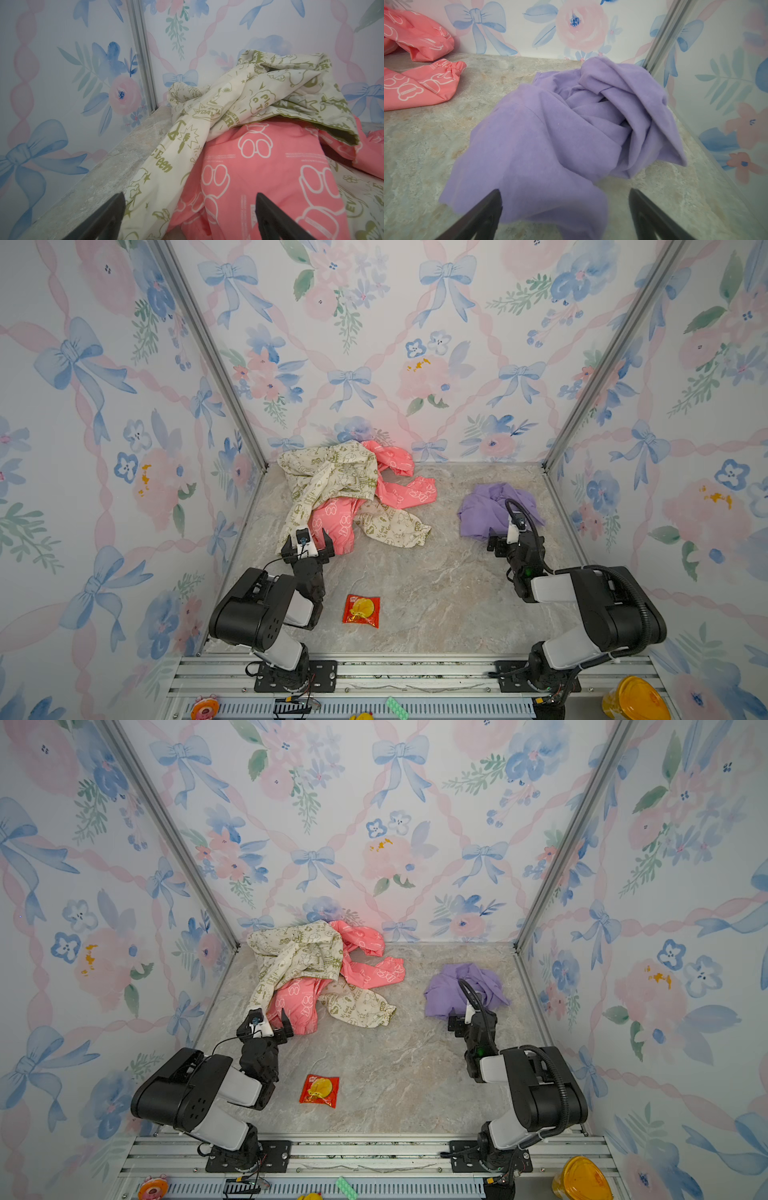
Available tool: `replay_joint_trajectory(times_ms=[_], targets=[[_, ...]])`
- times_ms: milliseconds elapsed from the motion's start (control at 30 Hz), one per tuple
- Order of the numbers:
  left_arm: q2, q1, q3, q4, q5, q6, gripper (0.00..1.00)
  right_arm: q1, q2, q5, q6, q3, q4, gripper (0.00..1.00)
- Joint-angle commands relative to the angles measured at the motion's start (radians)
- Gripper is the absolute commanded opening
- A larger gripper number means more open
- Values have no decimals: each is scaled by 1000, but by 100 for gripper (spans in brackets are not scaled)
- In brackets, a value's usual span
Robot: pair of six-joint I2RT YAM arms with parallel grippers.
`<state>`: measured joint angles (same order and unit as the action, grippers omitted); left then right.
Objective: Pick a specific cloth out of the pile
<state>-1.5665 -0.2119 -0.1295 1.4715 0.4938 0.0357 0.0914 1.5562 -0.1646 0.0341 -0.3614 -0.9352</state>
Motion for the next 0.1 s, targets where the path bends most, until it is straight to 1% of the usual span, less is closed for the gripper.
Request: replay_joint_trajectory(times_ms=[0, 67], targets=[[-7, 11, -22, -6, -16, -1, 98, -9, -7, 2, -11, -18, 4, 97], [-6, 12, -21, -7, -16, 0, 98, -9, -7, 2, -11, -19, 4, 97]])
